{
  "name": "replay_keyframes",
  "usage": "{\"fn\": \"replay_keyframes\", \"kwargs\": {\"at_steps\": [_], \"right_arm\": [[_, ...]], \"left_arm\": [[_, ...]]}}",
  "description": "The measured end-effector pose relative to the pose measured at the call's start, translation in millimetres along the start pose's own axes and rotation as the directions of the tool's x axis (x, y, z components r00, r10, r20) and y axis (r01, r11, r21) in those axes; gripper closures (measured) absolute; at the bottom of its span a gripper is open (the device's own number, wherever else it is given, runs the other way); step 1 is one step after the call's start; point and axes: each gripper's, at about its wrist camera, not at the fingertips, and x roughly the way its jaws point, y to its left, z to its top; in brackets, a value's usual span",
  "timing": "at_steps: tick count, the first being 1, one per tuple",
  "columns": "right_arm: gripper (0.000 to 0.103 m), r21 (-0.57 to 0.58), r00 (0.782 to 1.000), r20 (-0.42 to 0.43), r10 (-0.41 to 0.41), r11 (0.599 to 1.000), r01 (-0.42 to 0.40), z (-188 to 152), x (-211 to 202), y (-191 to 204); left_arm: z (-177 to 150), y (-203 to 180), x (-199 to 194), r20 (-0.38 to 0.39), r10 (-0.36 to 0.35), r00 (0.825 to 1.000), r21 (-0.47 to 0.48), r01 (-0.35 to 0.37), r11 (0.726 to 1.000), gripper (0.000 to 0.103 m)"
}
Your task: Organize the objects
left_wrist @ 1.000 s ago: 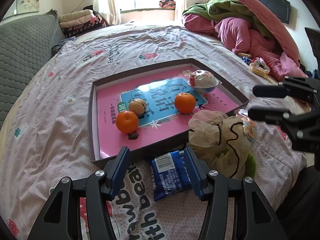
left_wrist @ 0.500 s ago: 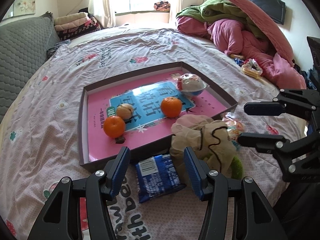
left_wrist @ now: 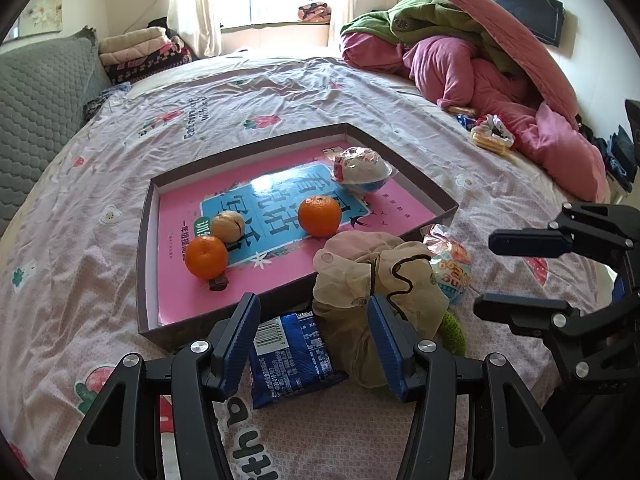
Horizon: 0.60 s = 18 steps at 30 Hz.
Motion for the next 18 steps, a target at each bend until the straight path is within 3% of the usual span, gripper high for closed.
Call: {"fn": "replay_keyframes", "kwargs": {"at_steps": [10, 18], "right_arm": [[0.059, -0.004, 1.0, -0.007, 0.028, 1.0, -0.028, -5.2, -1.6, 6.3], [0.059, 0.007, 0.997, -0.069, 0.045, 0.999, -0.045, -11.0, 12.5, 6.3]], "left_arm": [[-2.0, 1.5, 2.0, -0.008, 0.006, 1.0, 0.0, -0.006, 1.0, 0.045], [-1.5, 1.8, 11.8, -0.028, 0.017, 0.999, -0.003, -0.018, 1.0, 0.045]]}}
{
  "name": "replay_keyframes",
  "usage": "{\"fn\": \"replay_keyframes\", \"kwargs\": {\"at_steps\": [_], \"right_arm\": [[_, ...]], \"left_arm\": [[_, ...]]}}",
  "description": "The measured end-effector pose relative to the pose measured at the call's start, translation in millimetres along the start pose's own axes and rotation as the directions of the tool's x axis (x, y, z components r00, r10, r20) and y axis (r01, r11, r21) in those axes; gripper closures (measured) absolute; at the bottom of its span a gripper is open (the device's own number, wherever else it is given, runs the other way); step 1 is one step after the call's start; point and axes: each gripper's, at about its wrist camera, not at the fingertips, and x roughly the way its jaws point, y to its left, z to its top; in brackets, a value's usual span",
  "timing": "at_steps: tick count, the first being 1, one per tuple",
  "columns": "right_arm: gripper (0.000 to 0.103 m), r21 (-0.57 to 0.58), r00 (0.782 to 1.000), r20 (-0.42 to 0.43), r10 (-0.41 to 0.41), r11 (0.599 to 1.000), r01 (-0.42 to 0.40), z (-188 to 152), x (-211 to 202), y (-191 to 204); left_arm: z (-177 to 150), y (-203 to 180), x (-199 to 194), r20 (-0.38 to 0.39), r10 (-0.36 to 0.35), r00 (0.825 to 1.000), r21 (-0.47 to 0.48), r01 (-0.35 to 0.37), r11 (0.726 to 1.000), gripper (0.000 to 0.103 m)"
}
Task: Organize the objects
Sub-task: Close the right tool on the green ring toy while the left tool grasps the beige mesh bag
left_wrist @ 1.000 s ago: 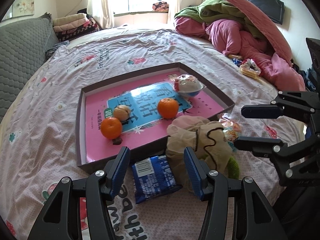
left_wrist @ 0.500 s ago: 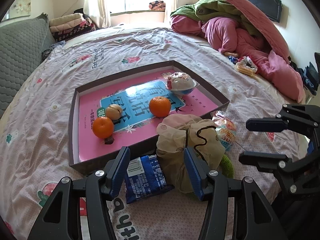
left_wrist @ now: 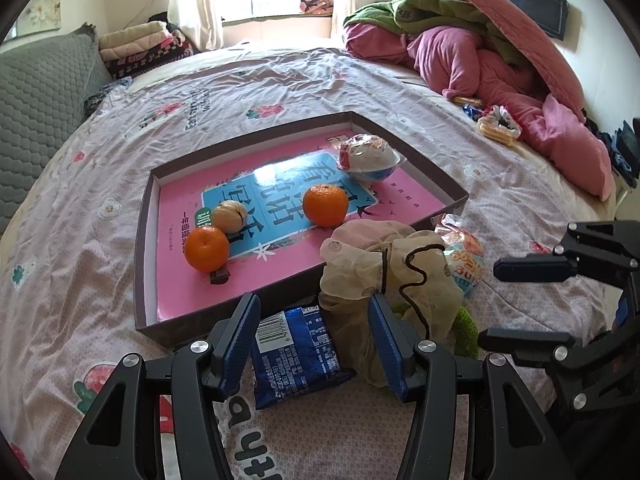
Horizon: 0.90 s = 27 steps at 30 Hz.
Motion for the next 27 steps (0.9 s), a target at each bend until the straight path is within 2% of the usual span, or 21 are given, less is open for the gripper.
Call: {"fn": "replay_keyframes", "kwargs": {"at_steps": [7, 15, 20, 21, 23, 27], "right_arm": [[0.059, 0.048, 0.998, -0.059, 0.034, 0.998, -0.031, -6.3, 14.1, -6.1], [0.059, 0.199, 0.974, -0.104, 0.202, 0.964, -0.178, -14.4, 35.2, -13.8], [0.06, 0.22, 0.975, -0.1, 0.198, 0.96, -0.173, -16.2, 40.3, -14.2], [0.061, 0.226, 0.974, -0.097, 0.205, 0.958, -0.179, -16.5, 40.3, -14.5], [0.07, 0.232, 0.971, -0.092, 0.22, 0.953, -0.194, -16.7, 40.5, -13.5], [0.076, 0.211, 0.968, -0.095, 0.232, 0.955, -0.208, -15.8, 40.7, -8.2]], "left_arm": [[3.4, 0.0, 12.1, -0.012, 0.011, 1.0, -0.011, -0.012, 1.0, 0.045], [9.6, -5.6, 24.2, -0.019, 0.003, 1.0, -0.018, -0.003, 1.0, 0.045], [13.2, -13.0, 29.6, -0.012, 0.004, 1.0, 0.005, -0.003, 1.0, 0.045], [14.0, -14.5, 30.2, -0.008, 0.004, 1.0, 0.012, -0.004, 1.0, 0.045], [15.7, -18.9, 32.3, -0.001, 0.013, 1.0, 0.03, -0.013, 0.999, 0.045], [19.1, -26.6, 35.0, 0.011, 0.017, 1.0, 0.06, -0.018, 0.998, 0.045]]}}
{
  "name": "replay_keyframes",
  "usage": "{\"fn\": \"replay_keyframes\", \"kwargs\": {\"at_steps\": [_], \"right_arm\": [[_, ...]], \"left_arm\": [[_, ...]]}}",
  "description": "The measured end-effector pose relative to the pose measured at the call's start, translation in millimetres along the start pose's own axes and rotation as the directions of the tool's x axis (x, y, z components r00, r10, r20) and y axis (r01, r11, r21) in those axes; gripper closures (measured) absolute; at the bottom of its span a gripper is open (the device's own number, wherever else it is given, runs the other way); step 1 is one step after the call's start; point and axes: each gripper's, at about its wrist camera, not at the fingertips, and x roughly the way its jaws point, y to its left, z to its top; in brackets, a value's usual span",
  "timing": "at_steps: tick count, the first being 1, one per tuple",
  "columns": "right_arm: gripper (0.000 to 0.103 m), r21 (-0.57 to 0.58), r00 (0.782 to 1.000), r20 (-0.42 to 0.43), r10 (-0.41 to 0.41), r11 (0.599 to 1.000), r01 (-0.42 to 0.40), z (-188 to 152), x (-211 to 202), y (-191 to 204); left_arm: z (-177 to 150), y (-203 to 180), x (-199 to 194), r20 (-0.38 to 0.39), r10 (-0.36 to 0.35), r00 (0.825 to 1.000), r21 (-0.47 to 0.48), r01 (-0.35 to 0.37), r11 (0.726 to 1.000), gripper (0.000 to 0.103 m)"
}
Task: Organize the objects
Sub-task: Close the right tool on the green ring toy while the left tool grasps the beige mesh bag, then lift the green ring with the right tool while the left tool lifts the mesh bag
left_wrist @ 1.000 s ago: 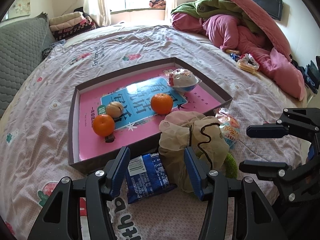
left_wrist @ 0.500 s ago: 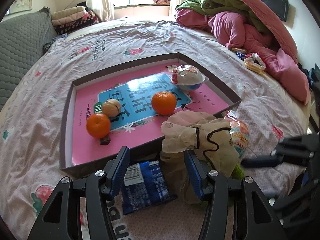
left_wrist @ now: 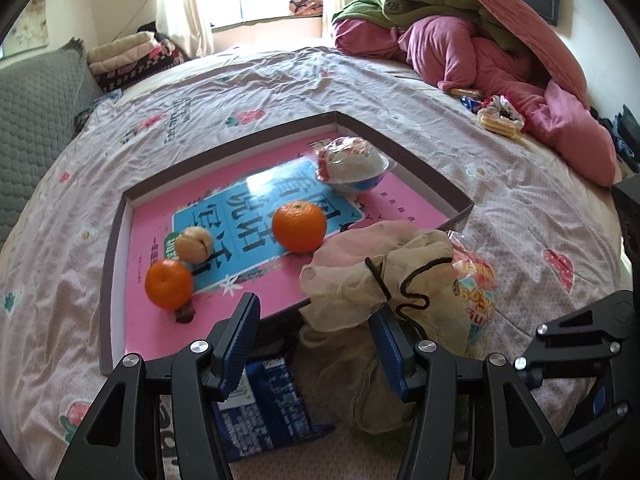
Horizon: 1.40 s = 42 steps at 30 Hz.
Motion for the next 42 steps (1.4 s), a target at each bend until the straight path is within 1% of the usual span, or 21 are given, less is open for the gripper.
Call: {"fn": "replay_keyframes", "kwargs": {"at_steps": [2, 3, 4, 5, 6, 7, 9, 12, 14, 20, 26, 30, 33, 36, 37, 41, 42], "right_arm": [[0.077, -0.021, 1.0, 0.002, -0.001, 1.0, 0.001, -1.2, -2.7, 3.2], [0.077, -0.029, 1.0, 0.003, -0.005, 1.0, 0.005, -1.8, -3.6, 4.5], [0.078, -0.031, 1.0, 0.003, -0.006, 0.999, 0.006, -2.7, -3.9, 4.8], [0.078, -0.032, 1.0, 0.004, -0.004, 0.999, 0.004, -3.2, -4.6, 4.8], [0.079, -0.031, 1.0, 0.006, 0.001, 1.0, 0.0, -3.3, -5.5, 4.7], [0.08, -0.031, 1.0, 0.009, 0.003, 1.0, -0.003, -3.1, -6.1, 4.6], [0.082, -0.031, 1.0, 0.014, 0.006, 0.999, -0.005, -3.1, -7.9, 4.3], [0.084, -0.036, 0.999, 0.03, 0.01, 0.999, -0.009, -2.5, -11.3, 4.3], [0.085, -0.043, 0.999, 0.048, 0.012, 0.999, -0.01, -1.1, -14.1, 5.0], [0.085, -0.057, 0.996, 0.087, 0.024, 0.998, -0.019, 4.0, -22.4, 6.0], [0.086, -0.069, 0.988, 0.151, 0.015, 0.998, -0.005, 11.5, -37.0, 5.8], [0.086, -0.056, 0.98, 0.2, 0.023, 0.998, -0.012, 20.0, -49.0, 3.9], [0.086, -0.048, 0.969, 0.247, 0.026, 0.999, -0.014, 30.3, -59.3, 3.1], [0.086, -0.044, 0.957, 0.291, 0.023, 0.999, -0.01, 38.1, -68.5, 4.5], [0.085, -0.044, 0.952, 0.307, 0.015, 0.999, -0.001, 41.9, -71.9, 4.8], [0.085, -0.05, 0.933, 0.358, -0.04, 0.997, 0.062, 52.2, -82.5, 6.8], [0.085, -0.047, 0.925, 0.377, -0.049, 0.996, 0.072, 54.5, -86.3, 6.4]], "left_arm": [[1.8, -1.8, 1.8, 0.006, -0.012, 1.0, 0.007, 0.011, 1.0, 0.046], [2.9, -1.6, 3.4, 0.008, -0.02, 1.0, 0.001, 0.02, 1.0, 0.052], [4.1, -1.1, 4.1, 0.012, -0.021, 1.0, -0.001, 0.021, 1.0, 0.062], [5.4, -0.9, 4.8, 0.016, -0.022, 1.0, -0.003, 0.022, 1.0, 0.068], [6.9, -0.6, 5.6, 0.02, -0.025, 0.999, -0.005, 0.025, 1.0, 0.076], [8.0, 0.5, 6.1, 0.02, -0.036, 0.999, -0.012, 0.036, 0.999, 0.077], [9.8, 3.1, 5.0, 0.024, -0.065, 0.998, -0.033, 0.066, 0.997, 0.086], [11.1, 5.0, 2.1, 0.03, -0.099, 0.995, -0.05, 0.101, 0.994, 0.092], [11.5, 8.1, -1.3, 0.041, -0.123, 0.992, -0.075, 0.126, 0.989, 0.093], [14.3, 19.3, -15.7, 0.091, -0.138, 0.986, -0.123, 0.149, 0.981, 0.093], [16.9, 36.0, -31.8, 0.132, -0.098, 0.986, -0.148, 0.117, 0.982, 0.093], [19.4, 49.0, -46.2, 0.178, -0.068, 0.982, -0.17, 0.098, 0.981, 0.093], [20.7, 60.0, -55.3, 0.2, -0.048, 0.979, -0.187, 0.086, 0.979, 0.093], [21.1, 66.7, -61.8, 0.204, -0.007, 0.979, -0.196, 0.048, 0.979, 0.093], [21.0, 69.1, -64.4, 0.208, 0.008, 0.978, -0.201, 0.034, 0.979, 0.093], [21.9, 77.3, -73.1, 0.227, 0.03, 0.973, -0.216, 0.02, 0.976, 0.093], [22.2, 79.5, -75.6, 0.231, 0.038, 0.972, -0.217, 0.013, 0.976, 0.093]]}}
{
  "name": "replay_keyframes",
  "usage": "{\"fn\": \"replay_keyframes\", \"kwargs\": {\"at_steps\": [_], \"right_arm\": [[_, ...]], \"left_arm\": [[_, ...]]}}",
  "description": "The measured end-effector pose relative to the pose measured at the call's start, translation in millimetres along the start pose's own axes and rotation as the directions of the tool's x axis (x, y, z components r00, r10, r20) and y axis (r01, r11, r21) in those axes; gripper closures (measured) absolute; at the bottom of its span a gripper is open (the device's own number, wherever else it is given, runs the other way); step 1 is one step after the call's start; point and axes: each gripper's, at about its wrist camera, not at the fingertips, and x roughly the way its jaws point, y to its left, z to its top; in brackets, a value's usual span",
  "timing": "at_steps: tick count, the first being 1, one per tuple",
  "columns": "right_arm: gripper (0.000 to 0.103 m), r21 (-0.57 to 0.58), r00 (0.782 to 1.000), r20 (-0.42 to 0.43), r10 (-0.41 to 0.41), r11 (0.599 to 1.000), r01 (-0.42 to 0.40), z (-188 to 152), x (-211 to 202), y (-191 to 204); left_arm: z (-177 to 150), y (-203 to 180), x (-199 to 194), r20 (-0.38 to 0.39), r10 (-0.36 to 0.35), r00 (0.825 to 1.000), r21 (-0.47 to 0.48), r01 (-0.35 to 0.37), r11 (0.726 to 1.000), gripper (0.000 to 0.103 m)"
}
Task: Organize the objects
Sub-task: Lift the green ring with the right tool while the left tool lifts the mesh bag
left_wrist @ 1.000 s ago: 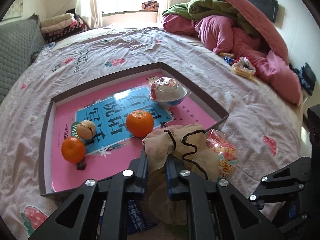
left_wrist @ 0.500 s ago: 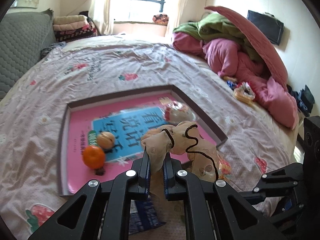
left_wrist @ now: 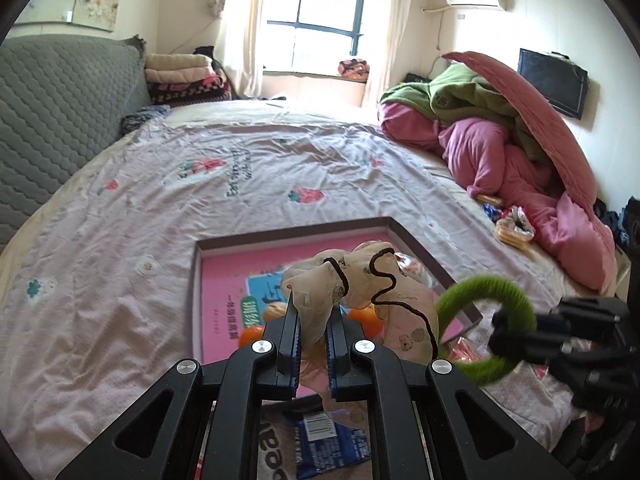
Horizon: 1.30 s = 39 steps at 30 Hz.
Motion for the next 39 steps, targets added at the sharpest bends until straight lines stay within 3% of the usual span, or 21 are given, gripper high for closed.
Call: {"fn": "replay_keyframes", "kwargs": {"at_steps": [6, 17, 23, 39], "right_arm": [[0.085, -0.024, 0.994, 0.079, -0.081, 0.996, 0.083, 18.1, -2.8, -2.9], [0.085, -0.028, 0.979, 0.156, -0.134, 0.99, 0.14, 36.2, -6.0, -9.0], [0.085, -0.031, 0.979, 0.135, -0.153, 0.987, 0.159, 37.4, 5.9, -17.1], [0.085, -0.037, 0.978, 0.031, -0.208, 0.977, 0.209, 25.5, 39.6, -30.2]], "left_arm": [[4.0, 6.8, -8.2, 0.028, 0.032, 0.999, -0.011, -0.032, 0.999, 0.093], [9.7, 20.4, -8.4, 0.048, 0.073, 0.996, -0.039, -0.071, 0.997, 0.093], [11.7, 25.9, -3.7, 0.059, 0.097, 0.994, -0.05, -0.094, 0.994, 0.093], [-1.6, 24.8, 50.2, -0.048, 0.118, 0.992, -0.047, -0.12, 0.992, 0.093]]}}
